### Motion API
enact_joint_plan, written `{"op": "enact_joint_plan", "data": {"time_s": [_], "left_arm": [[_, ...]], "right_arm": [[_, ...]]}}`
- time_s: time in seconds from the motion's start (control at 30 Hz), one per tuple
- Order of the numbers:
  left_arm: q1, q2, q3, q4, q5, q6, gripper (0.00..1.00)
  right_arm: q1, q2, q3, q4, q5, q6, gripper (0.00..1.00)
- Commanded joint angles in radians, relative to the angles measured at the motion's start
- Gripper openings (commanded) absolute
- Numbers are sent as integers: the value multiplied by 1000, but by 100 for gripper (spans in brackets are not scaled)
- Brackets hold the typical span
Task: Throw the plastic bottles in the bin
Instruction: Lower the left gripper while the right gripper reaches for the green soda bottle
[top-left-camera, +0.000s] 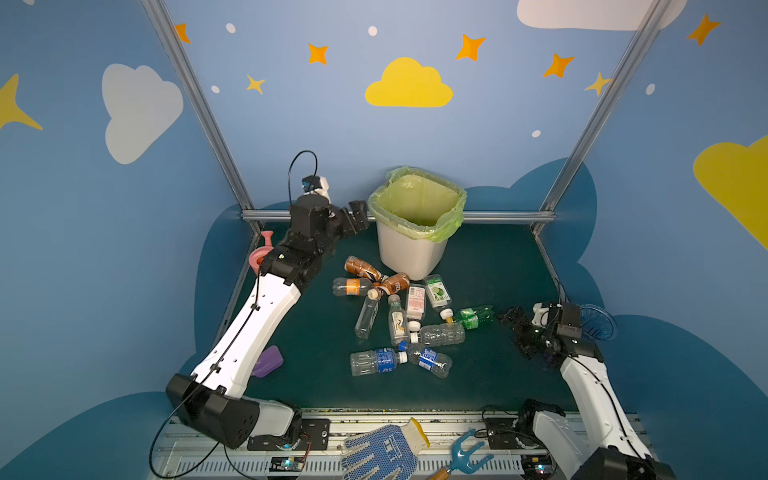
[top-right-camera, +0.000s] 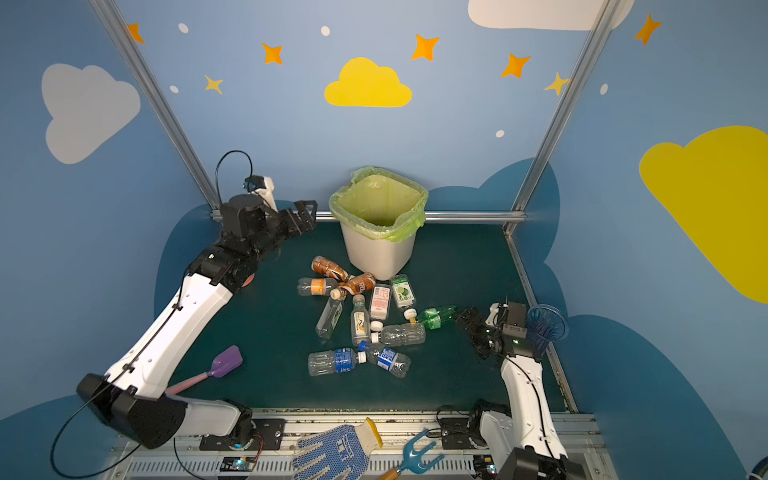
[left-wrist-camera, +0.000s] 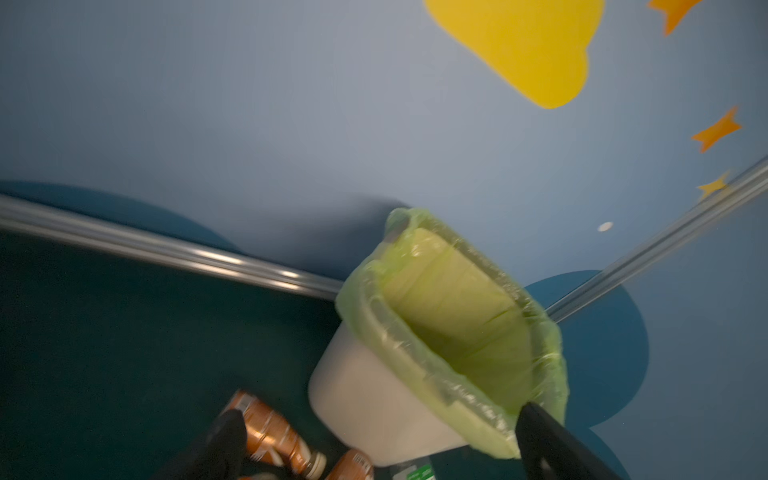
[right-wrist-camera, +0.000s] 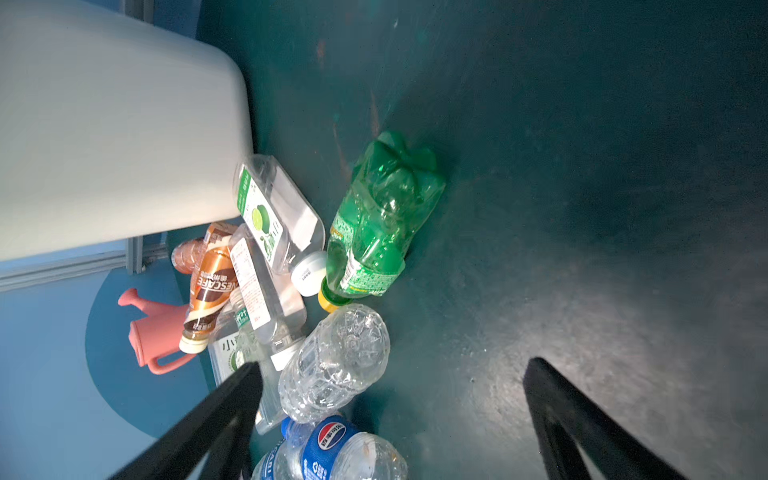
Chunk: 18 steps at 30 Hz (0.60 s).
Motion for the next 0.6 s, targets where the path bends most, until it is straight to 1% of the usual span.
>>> {"op": "enact_joint_plan", "data": {"time_s": [0.0,0.13,0.3,0.4,0.57], "left_arm": [[45,-127,-119,34,-11,-27,100],[91,-248,-300,-23,-30,-27,100],[141,-414,-561,-20,-44,-90,100],[155,-489,-675,-29,-44,-131,100],[166,-580,-791,-46,-42,-166,100]], "right_arm": [[70,59,-5,105,39,100,98],[156,159,40,121,115,162,98],[236,287,118,78,212,238,98],[259,336,176,65,241,278,98],[294,424,235,59,264,313,98]]}}
